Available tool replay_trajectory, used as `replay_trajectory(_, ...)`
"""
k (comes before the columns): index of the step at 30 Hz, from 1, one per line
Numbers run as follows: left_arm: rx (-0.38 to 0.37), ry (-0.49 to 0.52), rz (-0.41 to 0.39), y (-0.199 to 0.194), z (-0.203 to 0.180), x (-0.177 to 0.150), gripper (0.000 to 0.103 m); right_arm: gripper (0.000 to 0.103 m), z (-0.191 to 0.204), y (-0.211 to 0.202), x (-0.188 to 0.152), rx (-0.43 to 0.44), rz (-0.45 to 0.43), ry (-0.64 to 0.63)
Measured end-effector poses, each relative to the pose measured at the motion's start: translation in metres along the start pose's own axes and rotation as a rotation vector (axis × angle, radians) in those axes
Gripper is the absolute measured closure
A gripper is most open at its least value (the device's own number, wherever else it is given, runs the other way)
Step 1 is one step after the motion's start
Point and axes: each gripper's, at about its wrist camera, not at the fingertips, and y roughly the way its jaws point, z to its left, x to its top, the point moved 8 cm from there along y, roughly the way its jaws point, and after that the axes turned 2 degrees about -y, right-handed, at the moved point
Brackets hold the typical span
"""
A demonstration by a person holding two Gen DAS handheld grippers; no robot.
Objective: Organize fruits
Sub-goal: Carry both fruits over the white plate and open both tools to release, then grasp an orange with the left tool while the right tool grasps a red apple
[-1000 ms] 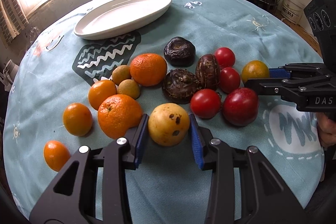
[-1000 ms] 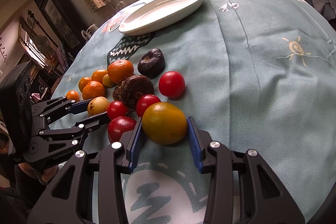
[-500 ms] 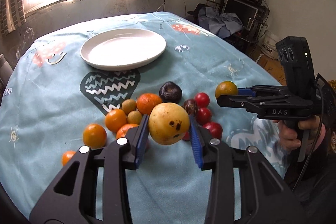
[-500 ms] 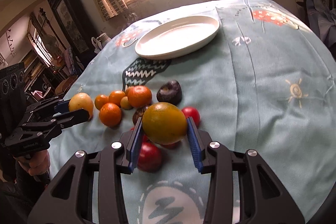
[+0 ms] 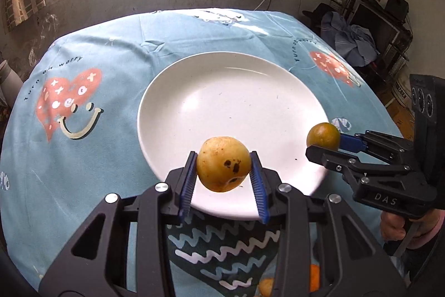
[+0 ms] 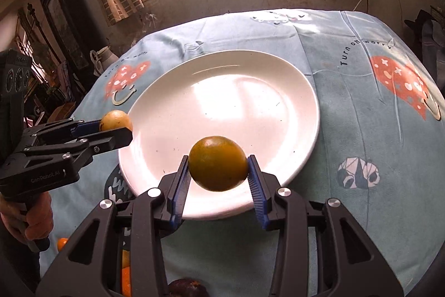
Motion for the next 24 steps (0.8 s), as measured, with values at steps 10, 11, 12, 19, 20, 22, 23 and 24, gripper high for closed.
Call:
replay_trajectory(10, 0.003, -0.03, 0.006, -0.007, 0.009, -0.001, 0.017, 0.037, 0.013, -0.011, 0.007, -0.053, -0.045, -0.063)
replay_trajectory(11, 0.002, -0.027, -0.011, -0.02, 0.007, -0.004, 0.014, 0.037, 0.016, -0.022, 0.006, -0.054, -0.056, -0.067)
replay_trajectory(12, 0.005, -0.023, -0.03, -0.033, 0.006, -0.008, 0.013, 0.037, 0.02, -0.034, 0.004, -0.052, -0.068, -0.07)
replay_trajectory(19, 0.03, 0.03, -0.144, -0.124, 0.005, -0.087, 0.005, 0.037, 0.048, -0.125, -0.069, -0.079, -0.149, -0.11)
replay_trajectory(20, 0.028, 0.027, -0.155, -0.134, 0.007, -0.103, 0.005, 0.037, 0.051, -0.134, -0.085, -0.089, -0.157, -0.11)
replay_trajectory(22, 0.021, 0.026, -0.175, -0.149, 0.009, -0.133, 0.005, 0.037, 0.058, -0.144, -0.116, -0.109, -0.147, -0.105)
replay_trajectory(23, 0.021, 0.031, -0.176, -0.155, 0.01, -0.148, 0.005, 0.037, 0.06, -0.147, -0.132, -0.119, -0.139, -0.1)
replay_trajectory(24, 0.024, 0.036, -0.174, -0.158, 0.01, -0.163, 0.005, 0.037, 0.062, -0.148, -0.146, -0.128, -0.126, -0.098)
